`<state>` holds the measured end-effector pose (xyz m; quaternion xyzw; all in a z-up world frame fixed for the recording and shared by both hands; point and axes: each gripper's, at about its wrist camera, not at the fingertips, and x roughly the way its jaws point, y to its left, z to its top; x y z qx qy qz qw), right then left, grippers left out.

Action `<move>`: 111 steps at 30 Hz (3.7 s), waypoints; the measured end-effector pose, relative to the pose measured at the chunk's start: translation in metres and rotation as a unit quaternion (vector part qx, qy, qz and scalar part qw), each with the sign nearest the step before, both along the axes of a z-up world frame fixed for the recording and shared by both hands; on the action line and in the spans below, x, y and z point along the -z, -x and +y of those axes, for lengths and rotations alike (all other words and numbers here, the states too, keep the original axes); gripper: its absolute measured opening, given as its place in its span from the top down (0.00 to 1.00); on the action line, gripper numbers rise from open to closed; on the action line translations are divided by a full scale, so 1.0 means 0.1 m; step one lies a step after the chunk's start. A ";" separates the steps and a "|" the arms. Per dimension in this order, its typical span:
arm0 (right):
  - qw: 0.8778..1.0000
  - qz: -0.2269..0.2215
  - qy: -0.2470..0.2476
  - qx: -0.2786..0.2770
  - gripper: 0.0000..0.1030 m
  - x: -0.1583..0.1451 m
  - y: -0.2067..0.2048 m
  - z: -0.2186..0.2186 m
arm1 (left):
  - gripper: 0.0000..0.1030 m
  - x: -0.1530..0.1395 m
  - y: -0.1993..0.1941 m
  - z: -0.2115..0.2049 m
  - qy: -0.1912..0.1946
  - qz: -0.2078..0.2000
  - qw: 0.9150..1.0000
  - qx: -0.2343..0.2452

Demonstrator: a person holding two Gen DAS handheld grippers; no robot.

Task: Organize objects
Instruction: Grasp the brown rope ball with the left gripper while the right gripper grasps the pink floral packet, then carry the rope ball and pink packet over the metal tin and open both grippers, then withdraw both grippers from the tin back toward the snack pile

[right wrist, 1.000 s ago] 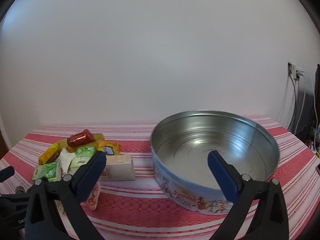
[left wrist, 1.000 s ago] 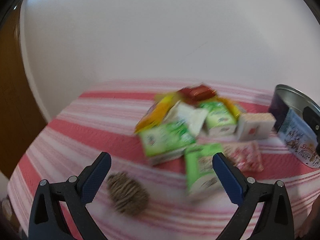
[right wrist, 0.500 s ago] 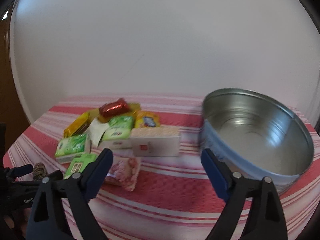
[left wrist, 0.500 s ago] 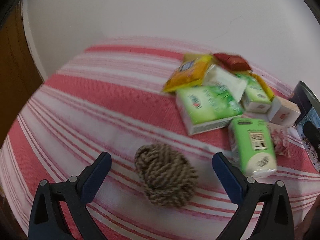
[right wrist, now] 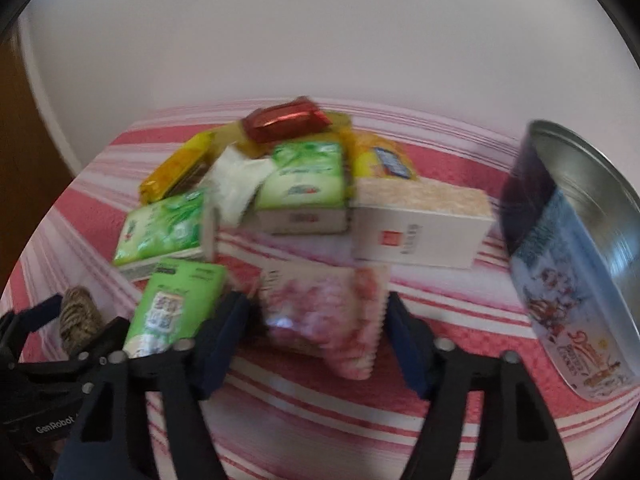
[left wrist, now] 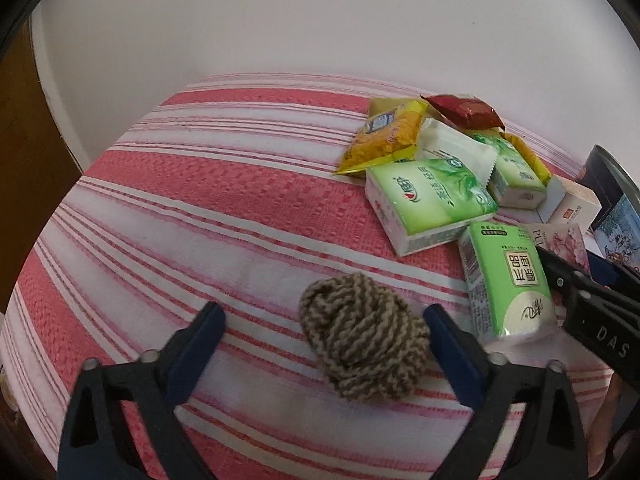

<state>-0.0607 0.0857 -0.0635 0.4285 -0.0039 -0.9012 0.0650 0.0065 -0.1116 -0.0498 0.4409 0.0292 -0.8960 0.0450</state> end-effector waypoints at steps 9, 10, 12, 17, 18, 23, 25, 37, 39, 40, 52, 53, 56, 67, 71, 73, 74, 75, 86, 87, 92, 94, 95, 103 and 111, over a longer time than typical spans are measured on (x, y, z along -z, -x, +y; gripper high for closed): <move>0.998 0.003 0.056 -0.031 0.79 -0.03 -0.08 0.10 | 0.53 -0.07 -0.06 -0.04 -0.016 0.024 1.000 -0.001; 0.998 0.011 0.060 -0.033 0.81 -0.05 -0.10 0.12 | 0.53 -0.08 -0.07 -0.04 -0.025 0.030 0.999 -0.001; 0.997 0.026 0.068 -0.036 0.81 -0.15 -0.15 0.14 | 0.53 -0.13 -0.10 0.00 -0.031 0.050 0.998 -0.001; 0.989 0.083 0.112 -0.044 0.81 -0.38 -0.28 0.27 | 0.53 -0.42 -0.23 0.24 -0.016 0.125 0.992 0.007; 0.987 0.096 0.121 -0.045 0.81 -0.44 -0.33 0.32 | 0.53 -0.51 -0.27 0.35 -0.011 0.143 0.990 0.012; 0.978 0.170 0.115 -0.023 0.81 -0.76 -0.58 0.61 | 0.53 -0.75 -0.17 0.77 -0.010 0.182 0.982 0.044; 0.976 0.194 0.096 -0.003 0.81 -0.83 -0.64 0.76 | 0.53 -0.79 -0.12 1.00 -0.006 0.189 0.980 0.062; 0.966 0.221 -0.020 0.136 0.81 -0.89 -0.83 1.83 | 0.53 -0.89 0.13 2.26 -0.028 0.209 0.966 0.149; 0.964 0.212 -0.030 0.156 0.81 -0.87 -0.80 1.97 | 0.53 -0.89 0.19 2.46 -0.025 0.211 0.963 0.163; 0.964 0.208 -0.033 0.165 0.81 -0.85 -0.79 2.04 | 0.53 -0.88 0.21 2.54 -0.025 0.210 0.963 0.168; 0.965 0.162 -0.043 0.201 0.81 -0.71 -0.70 2.47 | 0.53 -0.60 0.40 3.18 -0.026 0.182 0.963 0.197; 0.966 0.160 -0.043 0.201 0.81 -0.73 -0.73 2.49 | 0.53 -0.55 0.42 3.18 -0.028 0.176 0.964 0.198; 0.967 0.158 -0.042 0.197 0.81 -0.72 -0.75 2.46 | 0.53 -0.47 0.49 3.21 -0.024 0.163 0.966 0.197; 0.969 0.151 -0.040 0.194 0.77 -0.66 -0.68 2.56 | 0.49 -0.42 0.58 3.16 -0.010 0.164 0.968 0.188; 0.966 0.161 -0.038 0.200 0.39 -0.67 -0.71 2.61 | 0.27 -0.48 0.46 3.18 0.006 0.182 0.968 0.174; 0.959 0.183 -0.050 0.210 0.30 -0.73 -0.77 2.58 | 0.11 -0.52 0.41 3.15 0.012 0.202 0.966 0.163; 0.957 0.195 -0.052 0.211 0.26 -0.77 -0.80 2.58 | 0.11 -0.55 0.40 3.14 0.013 0.210 0.965 0.158; 0.954 0.205 -0.051 0.213 0.17 -0.79 -0.83 2.59 | 0.11 -0.56 0.39 3.12 0.015 0.214 0.964 0.155; 0.941 0.231 -0.015 0.247 0.07 -0.81 -0.89 2.74 | 0.11 -0.58 0.36 3.11 0.027 0.204 0.968 0.140; 0.942 0.228 -0.013 0.247 0.07 -0.80 -0.89 2.75 | 0.11 -0.57 0.38 3.09 0.024 0.203 0.969 0.139; 0.941 0.220 -0.007 0.255 0.07 -0.76 -0.90 2.79 | 0.11 -0.60 0.36 3.08 0.022 0.200 0.970 0.137; 0.941 0.220 -0.005 0.256 0.07 -0.74 -0.90 2.81 | 0.11 -0.59 0.37 3.07 0.022 0.199 0.970 0.137; 0.941 0.219 -0.004 0.257 0.07 -0.73 -0.90 2.81 | 0.11 -0.59 0.37 3.07 0.021 0.198 0.970 0.137; 0.942 0.217 -0.007 0.256 0.07 -0.72 -0.90 2.82 | 0.11 -0.59 0.37 3.04 0.018 0.194 0.972 0.134; 0.942 0.214 -0.007 0.258 0.07 -0.71 -0.90 2.82 | 0.11 -0.57 0.40 3.01 0.018 0.189 0.973 0.130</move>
